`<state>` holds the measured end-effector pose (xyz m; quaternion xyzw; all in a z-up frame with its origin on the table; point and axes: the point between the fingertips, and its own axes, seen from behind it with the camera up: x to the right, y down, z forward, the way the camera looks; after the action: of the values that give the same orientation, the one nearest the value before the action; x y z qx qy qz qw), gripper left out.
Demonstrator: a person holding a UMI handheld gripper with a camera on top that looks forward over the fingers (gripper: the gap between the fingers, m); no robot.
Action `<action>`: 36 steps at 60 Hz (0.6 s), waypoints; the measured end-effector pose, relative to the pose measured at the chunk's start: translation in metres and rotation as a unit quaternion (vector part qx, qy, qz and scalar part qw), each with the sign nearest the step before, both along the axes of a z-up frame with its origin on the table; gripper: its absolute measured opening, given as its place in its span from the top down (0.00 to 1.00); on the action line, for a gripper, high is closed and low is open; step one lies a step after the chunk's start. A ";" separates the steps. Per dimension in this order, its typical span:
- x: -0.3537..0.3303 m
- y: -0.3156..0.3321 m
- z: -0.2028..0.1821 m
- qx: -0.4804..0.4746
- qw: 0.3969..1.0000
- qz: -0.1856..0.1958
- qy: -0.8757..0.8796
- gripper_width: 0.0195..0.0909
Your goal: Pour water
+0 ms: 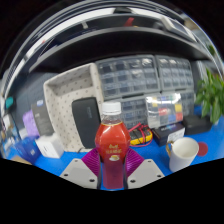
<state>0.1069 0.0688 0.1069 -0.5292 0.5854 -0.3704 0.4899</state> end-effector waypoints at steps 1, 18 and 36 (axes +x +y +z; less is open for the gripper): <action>0.001 0.000 0.000 0.020 1.000 0.000 0.002 0.85; -0.005 -0.021 0.061 0.412 0.909 -0.053 -0.023 0.85; -0.009 -0.076 0.054 0.675 0.728 -0.121 0.000 0.85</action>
<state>0.0982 -0.0076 0.1612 0.0161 0.7402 0.0657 0.6690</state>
